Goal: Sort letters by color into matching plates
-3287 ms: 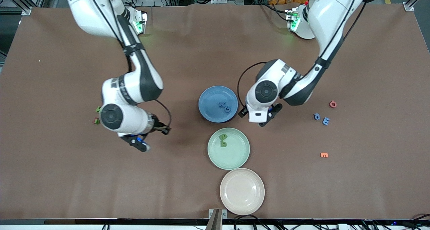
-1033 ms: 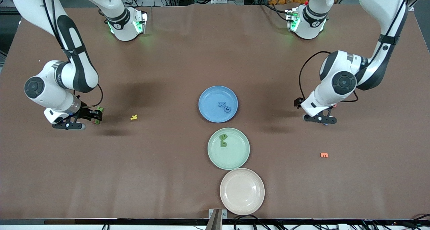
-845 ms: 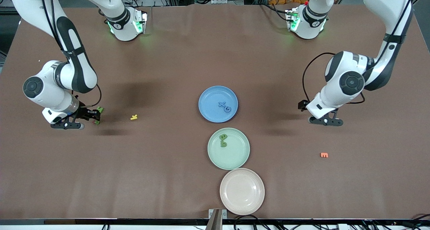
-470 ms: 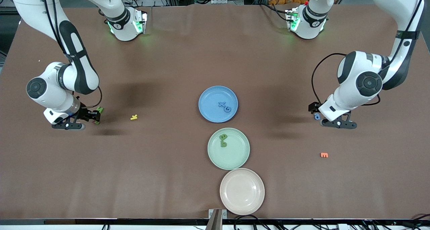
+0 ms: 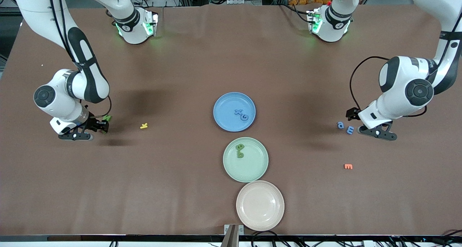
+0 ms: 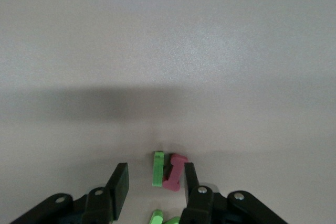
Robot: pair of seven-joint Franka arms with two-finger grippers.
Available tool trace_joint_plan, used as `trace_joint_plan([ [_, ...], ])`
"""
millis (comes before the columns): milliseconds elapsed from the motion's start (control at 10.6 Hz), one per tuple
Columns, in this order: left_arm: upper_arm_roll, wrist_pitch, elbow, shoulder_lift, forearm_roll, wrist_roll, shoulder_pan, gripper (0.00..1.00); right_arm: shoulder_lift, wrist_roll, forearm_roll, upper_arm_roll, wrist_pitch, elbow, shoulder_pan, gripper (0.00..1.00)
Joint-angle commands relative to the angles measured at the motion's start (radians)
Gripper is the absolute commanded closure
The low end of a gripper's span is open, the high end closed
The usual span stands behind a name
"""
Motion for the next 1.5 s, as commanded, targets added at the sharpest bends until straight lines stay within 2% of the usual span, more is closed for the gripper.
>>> trace_joint_plan([
  [0, -0.014, -0.04, 0.025, -0.027, -0.037, 0.015, 0.003, 0.0, 0.029, -0.008, 0.009, -0.009, 0.046, -0.003, 0.026, 0.53],
  [188, -0.006, -0.066, 0.03, -0.036, -0.039, 0.0, -0.055, 0.0, 0.042, -0.008, 0.022, -0.009, 0.064, -0.001, 0.034, 0.57],
  [282, 0.027, -0.095, 0.027, -0.042, -0.039, -0.02, -0.086, 0.0, 0.043, -0.008, 0.022, -0.009, 0.064, -0.001, 0.034, 0.71],
  [376, 0.102, -0.093, 0.025, -0.042, -0.038, -0.002, -0.163, 0.0, 0.042, -0.009, 0.022, -0.009, 0.063, -0.001, 0.035, 0.93],
  [470, 0.168, -0.083, 0.022, -0.042, -0.033, 0.061, -0.228, 0.0, 0.039, -0.017, 0.022, -0.009, 0.054, -0.001, 0.035, 1.0],
  [564, 0.203, -0.069, 0.016, -0.044, -0.039, 0.146, -0.239, 0.0, 0.034, -0.038, 0.022, -0.009, 0.05, -0.001, 0.038, 1.0],
  [751, 0.218, -0.015, -0.004, -0.041, -0.039, 0.266, -0.239, 0.0, 0.027, -0.057, 0.022, -0.01, 0.035, -0.001, 0.038, 1.0],
  [1033, 0.239, 0.122, -0.073, -0.015, -0.039, 0.339, -0.241, 0.0, -0.013, -0.043, 0.023, -0.009, -0.093, 0.032, 0.046, 1.0],
  [1409, 0.265, 0.135, -0.049, 0.086, -0.027, 0.454, -0.229, 0.0, -0.035, 0.105, 0.023, -0.001, -0.198, 0.08, 0.092, 1.0],
])
